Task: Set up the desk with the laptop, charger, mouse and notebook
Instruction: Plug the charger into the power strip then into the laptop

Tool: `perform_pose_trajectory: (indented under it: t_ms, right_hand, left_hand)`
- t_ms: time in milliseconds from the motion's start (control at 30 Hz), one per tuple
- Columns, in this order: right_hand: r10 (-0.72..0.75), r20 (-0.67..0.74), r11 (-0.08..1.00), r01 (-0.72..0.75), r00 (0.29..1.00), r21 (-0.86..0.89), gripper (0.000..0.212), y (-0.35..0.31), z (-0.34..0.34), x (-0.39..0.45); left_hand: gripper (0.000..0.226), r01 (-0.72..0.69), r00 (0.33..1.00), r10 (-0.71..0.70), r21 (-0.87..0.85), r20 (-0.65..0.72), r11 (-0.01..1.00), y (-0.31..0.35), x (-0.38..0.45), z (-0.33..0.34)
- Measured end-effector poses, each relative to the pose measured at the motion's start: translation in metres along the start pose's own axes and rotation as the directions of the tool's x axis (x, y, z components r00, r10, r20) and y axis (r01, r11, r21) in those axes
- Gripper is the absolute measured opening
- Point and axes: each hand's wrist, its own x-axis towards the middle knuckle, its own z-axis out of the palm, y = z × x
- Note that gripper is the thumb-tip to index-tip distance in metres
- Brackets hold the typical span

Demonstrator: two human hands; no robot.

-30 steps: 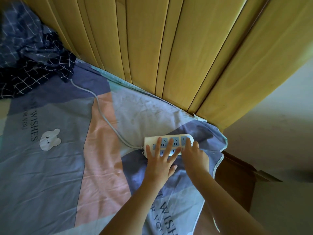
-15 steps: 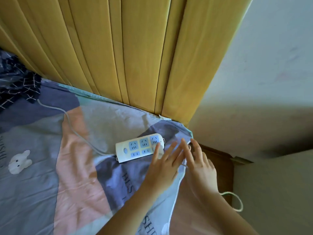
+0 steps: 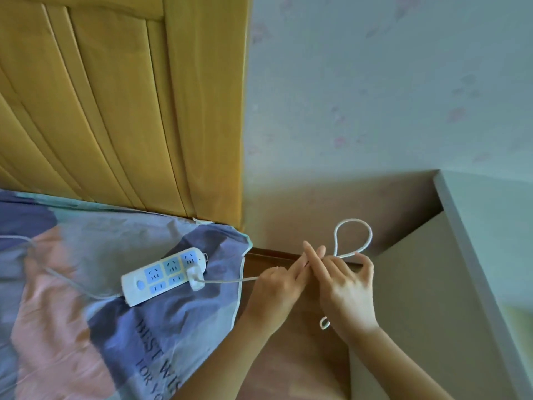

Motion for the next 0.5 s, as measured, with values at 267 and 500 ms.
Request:
perform_pose_trajectory:
  t_ms: [267, 500]
  right_hand:
    - [0.083, -0.247, 0.996, -0.070, 0.965, 0.061, 0.057, 0.066, -0.044, -0.005]
    - [0.057, -0.314, 0.997, -0.039, 0.948, 0.066, 0.038, 0.132, -0.093, -0.017]
  left_hand:
    - [0.069, 0.047, 0.998, -0.041, 0.128, -0.048, 0.991, 0.017, 0.020, -0.023]
    - [0.058, 0.012, 0.991, -0.007, 0.041, -0.136, 0.999, 0.103, 0.096, -0.039]
